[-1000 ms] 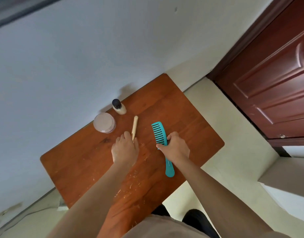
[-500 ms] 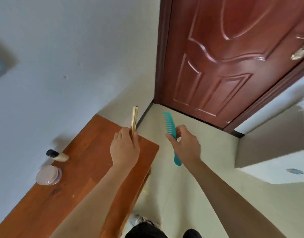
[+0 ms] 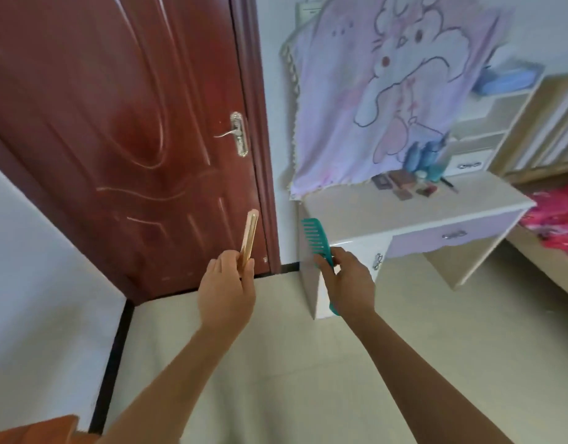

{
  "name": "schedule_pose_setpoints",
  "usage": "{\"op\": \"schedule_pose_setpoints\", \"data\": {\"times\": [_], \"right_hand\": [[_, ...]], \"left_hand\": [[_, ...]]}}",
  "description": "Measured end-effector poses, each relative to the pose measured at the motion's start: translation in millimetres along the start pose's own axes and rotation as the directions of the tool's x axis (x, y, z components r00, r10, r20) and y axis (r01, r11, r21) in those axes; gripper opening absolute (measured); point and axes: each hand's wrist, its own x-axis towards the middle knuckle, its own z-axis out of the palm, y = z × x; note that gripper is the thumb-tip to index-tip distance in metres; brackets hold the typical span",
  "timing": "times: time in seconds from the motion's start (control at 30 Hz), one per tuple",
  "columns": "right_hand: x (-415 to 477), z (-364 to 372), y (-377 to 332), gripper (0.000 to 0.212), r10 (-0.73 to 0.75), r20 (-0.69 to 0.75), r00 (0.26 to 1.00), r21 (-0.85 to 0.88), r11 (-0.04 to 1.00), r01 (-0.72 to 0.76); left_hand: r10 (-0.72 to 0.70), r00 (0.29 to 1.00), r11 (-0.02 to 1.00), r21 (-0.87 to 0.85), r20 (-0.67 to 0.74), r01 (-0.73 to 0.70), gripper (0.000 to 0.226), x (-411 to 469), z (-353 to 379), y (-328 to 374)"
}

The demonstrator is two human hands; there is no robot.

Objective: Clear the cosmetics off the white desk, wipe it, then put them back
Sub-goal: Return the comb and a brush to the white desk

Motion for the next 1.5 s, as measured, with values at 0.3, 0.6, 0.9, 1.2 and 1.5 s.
{"op": "schedule_pose_setpoints", "data": {"times": [0.3, 0.6, 0.9, 1.2, 1.5], "right_hand": [[97, -84, 153, 0.027, 0.211, -0.206, 0.955, -0.016, 0.976, -0.219], [273, -160, 248, 0.024, 0.339, -0.294, 0.894, -0.127, 0.913, -0.388], [422, -193, 307, 0.029, 0.402, -0.358, 0.843, -0.041, 0.895, -0.444], [577, -153, 392, 0.032, 0.383, -0.043, 0.923, -0.033, 0.922, -0.385], [697, -91, 434, 0.028, 0.294, 0.477, 0.828, -0.08, 0.953, -0.292]], "left_hand": [[0.298, 0.931, 0.943, -0.215, 0.212, -0.253, 0.02, 55, 180, 132], [0.349, 0.895, 0.893, -0.389, 0.277, -0.228, 0.017, 183, 366, 258], [0.425, 0.839, 0.862, -0.436, 0.341, -0.259, 0.018, 290, 477, 336], [0.093, 0.902, 0.99, -0.133, 0.421, -0.041, 0.015, 339, 592, 330], [-0.37, 0.798, 0.927, 0.249, 0.475, 0.282, 0.02, 350, 644, 315]]}}
